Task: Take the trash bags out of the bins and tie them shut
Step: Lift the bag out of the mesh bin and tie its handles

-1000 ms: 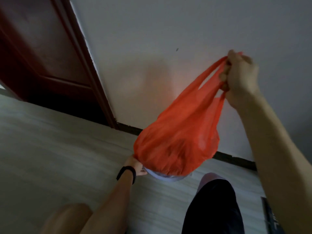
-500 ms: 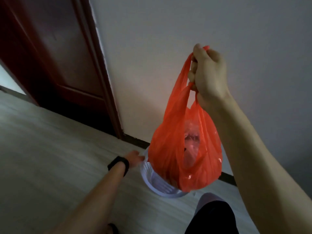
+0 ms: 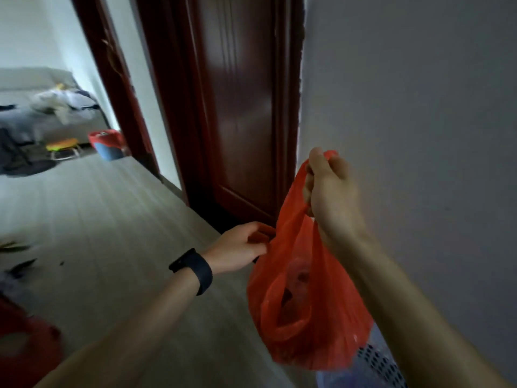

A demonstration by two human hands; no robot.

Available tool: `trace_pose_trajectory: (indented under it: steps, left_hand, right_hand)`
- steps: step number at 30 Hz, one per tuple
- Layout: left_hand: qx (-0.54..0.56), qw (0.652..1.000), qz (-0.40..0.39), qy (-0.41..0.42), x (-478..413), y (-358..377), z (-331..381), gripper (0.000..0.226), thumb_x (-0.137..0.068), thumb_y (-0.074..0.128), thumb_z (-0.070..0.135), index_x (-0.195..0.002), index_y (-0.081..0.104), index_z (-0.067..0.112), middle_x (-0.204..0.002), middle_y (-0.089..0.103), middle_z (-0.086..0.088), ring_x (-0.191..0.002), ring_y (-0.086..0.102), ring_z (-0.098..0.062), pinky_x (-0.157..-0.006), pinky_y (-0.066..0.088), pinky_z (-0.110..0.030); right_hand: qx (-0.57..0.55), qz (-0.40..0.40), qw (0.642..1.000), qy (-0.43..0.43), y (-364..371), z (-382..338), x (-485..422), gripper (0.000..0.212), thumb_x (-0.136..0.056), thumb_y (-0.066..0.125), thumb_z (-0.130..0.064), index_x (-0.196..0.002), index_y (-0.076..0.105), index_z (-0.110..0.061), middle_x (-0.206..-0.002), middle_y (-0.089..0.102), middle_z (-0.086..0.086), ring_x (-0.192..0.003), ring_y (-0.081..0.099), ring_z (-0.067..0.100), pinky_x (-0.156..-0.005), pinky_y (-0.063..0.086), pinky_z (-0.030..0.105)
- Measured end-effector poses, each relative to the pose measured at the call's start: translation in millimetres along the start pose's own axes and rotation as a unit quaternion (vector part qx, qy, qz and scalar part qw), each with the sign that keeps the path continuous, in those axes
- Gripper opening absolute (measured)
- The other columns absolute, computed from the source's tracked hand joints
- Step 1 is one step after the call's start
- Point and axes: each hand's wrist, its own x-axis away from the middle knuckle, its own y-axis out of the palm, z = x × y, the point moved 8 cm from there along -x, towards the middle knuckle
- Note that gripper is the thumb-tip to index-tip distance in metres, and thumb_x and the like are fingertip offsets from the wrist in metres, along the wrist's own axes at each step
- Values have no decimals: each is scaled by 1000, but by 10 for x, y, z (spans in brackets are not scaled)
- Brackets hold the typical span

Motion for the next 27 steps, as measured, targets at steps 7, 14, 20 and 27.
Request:
trace_pose_trajectory:
  steps: [7,14,20,27]
  left_hand:
    - [10,999,25,27,210,-455,-307,113,-59,86,50,-145,13,53,-149,28,14,-134,34,-7,-111,39,-39]
    - [-149,983,54,97,83,-434,-1466,18,-97,51,47,-93,61,32,-92,64,8,-81,59,-4,-74,48,-25]
    - [-134,990,42,-8,44,-284,-3004,39,-102,39,39,-96,68,13,-100,73,-6,-89,64,-19,-84,44,-25]
    - [247,953,154,-90,-192,-220,-3475,30,-101,46,31,-77,57,18,-51,51,12,-49,44,-6,-53,38,-32]
  right_hand:
    - [-3,-53,993,104,802,866,248,37,-102,44,-34,-67,43,-22,-51,41,-10,-47,38,8,-50,33,29]
    - [-1,-73,960,269,1430,2180,733,37,-105,42,-27,-69,43,-18,-42,37,-7,-34,31,7,-38,26,21]
    - [344,-199,895,203,1459,2994,803,37,-102,43,-37,-78,62,-17,-77,73,-2,-71,68,10,-74,52,35]
    - [267,-197,936,119,1459,3097,602,32,-102,51,-31,-81,75,-26,-111,69,-19,-103,64,-1,-88,45,18]
